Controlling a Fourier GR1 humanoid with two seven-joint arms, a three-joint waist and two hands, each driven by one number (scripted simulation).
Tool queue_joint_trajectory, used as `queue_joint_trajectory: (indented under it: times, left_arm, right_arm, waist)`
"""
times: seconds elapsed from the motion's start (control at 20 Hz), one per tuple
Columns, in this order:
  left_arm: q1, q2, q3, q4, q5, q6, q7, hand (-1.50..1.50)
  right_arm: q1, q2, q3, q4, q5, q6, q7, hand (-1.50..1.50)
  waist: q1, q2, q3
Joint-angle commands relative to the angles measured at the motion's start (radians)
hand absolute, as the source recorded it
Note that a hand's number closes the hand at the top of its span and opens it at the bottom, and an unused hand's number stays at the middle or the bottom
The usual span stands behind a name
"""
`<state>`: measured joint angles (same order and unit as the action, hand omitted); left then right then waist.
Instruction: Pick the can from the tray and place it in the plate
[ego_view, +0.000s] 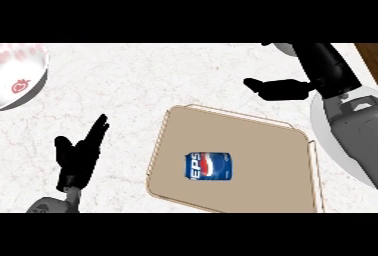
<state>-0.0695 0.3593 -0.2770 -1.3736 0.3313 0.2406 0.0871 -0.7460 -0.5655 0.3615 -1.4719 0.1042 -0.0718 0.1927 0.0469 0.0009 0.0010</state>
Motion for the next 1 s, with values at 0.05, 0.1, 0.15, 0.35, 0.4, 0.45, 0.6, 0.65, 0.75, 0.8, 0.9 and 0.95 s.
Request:
queue_joint_trajectory:
  times: [0.05,0.1,0.15,0.35,0.4,0.45,0.6,0.65,0.75,0.8,0.9,0.95]
  left_arm:
    - [-0.011,-0.093,-0.030,0.044,0.000,0.024,0.050,0.00]
    - [0.031,-0.078,-0.043,-0.027,0.006,0.013,0.068,0.00]
    - [0.053,-0.089,-0.034,0.000,0.001,0.012,0.029,0.00]
    - [0.098,-0.052,-0.032,-0.060,0.009,-0.017,0.041,0.00]
    - [0.086,-0.040,-0.003,-0.072,0.032,-0.010,0.075,0.00]
    - [0.063,-0.071,-0.023,-0.048,0.006,0.012,0.064,0.00]
    - [0.062,-0.068,-0.043,-0.095,-0.005,0.024,0.117,0.00]
    - [0.093,-0.041,-0.023,-0.090,0.010,-0.010,0.091,0.00]
    - [0.023,-0.064,0.003,-0.012,0.004,0.002,0.087,0.00]
    - [0.029,-0.035,0.006,-0.070,0.018,-0.019,0.128,0.00]
    - [0.071,-0.078,-0.018,-0.034,-0.009,-0.005,0.064,0.00]
    - [0.085,-0.037,0.015,-0.073,0.017,-0.033,0.083,0.00]
  right_arm:
    - [-0.044,0.074,0.035,-0.033,0.015,0.063,-0.005,-1.50]
    - [-0.092,0.089,0.053,-0.039,0.021,0.090,0.049,-1.50]
    - [-0.026,0.079,0.076,-0.112,0.055,0.075,0.067,-1.50]
    - [-0.113,0.001,0.128,-0.113,0.049,0.266,0.191,-1.50]
    - [-0.163,-0.044,0.129,-0.103,0.033,0.348,0.222,-1.50]
    - [-0.167,-0.049,0.150,-0.097,0.014,0.404,0.237,-1.50]
    - [-0.199,-0.059,0.219,-0.138,-0.005,0.536,0.340,-1.50]
    - [-0.220,-0.036,0.242,-0.139,-0.005,0.565,0.380,-1.50]
    - [-0.244,0.010,0.274,-0.166,0.002,0.596,0.474,-1.50]
    - [-0.291,0.036,0.256,-0.158,-0.030,0.635,0.531,-1.50]
    - [-0.269,0.096,0.325,-0.168,0.016,0.629,0.603,-1.50]
    - [-0.252,0.071,0.308,-0.192,0.013,0.657,0.627,-1.50]
  waist:
    - [-0.043,0.000,-0.002]
    - [-0.035,-0.002,-0.002]
    - [-0.046,-0.004,-0.002]
    - [-0.043,-0.007,-0.003]
    - [-0.041,-0.008,-0.003]
    - [-0.048,-0.006,-0.004]
    - [-0.051,-0.011,-0.003]
    - [-0.040,-0.009,-0.004]
    - [-0.055,-0.005,-0.004]
    - [-0.046,-0.007,-0.003]
    - [-0.044,-0.005,-0.003]
    - [-0.045,-0.006,-0.002]
